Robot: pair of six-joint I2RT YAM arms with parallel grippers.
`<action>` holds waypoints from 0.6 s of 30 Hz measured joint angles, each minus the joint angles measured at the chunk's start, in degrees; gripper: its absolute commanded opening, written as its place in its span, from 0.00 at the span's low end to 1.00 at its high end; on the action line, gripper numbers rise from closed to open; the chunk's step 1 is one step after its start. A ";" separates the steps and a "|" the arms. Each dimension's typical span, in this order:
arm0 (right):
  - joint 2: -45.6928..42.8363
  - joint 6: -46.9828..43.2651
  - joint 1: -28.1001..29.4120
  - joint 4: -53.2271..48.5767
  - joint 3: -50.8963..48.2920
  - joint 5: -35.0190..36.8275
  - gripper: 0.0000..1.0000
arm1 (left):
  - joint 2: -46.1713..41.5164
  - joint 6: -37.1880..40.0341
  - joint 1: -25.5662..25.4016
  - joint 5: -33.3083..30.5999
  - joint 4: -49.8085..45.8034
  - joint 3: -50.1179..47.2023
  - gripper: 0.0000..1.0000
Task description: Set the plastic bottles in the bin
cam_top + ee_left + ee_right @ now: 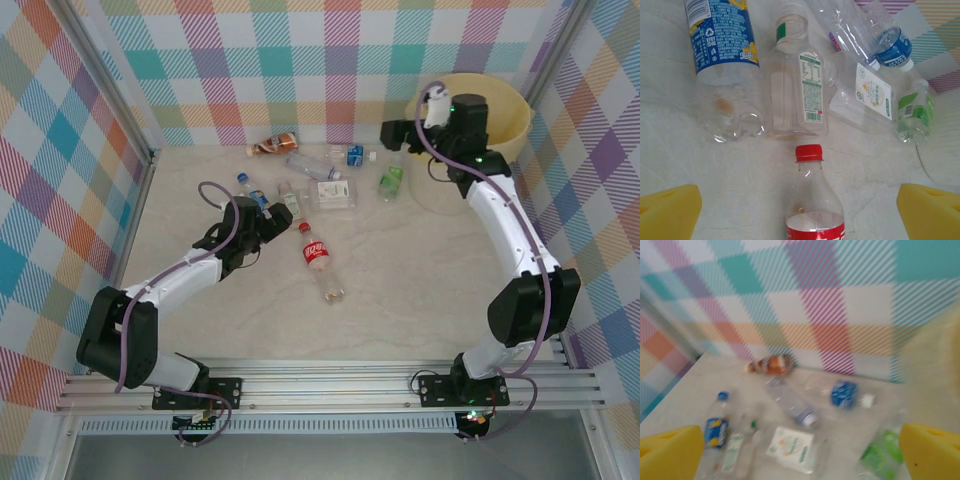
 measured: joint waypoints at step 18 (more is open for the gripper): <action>10.51 4.04 9.53 -5.20 -2.12 13.22 0.98 | 2.40 -1.27 0.66 0.02 -0.22 0.00 1.00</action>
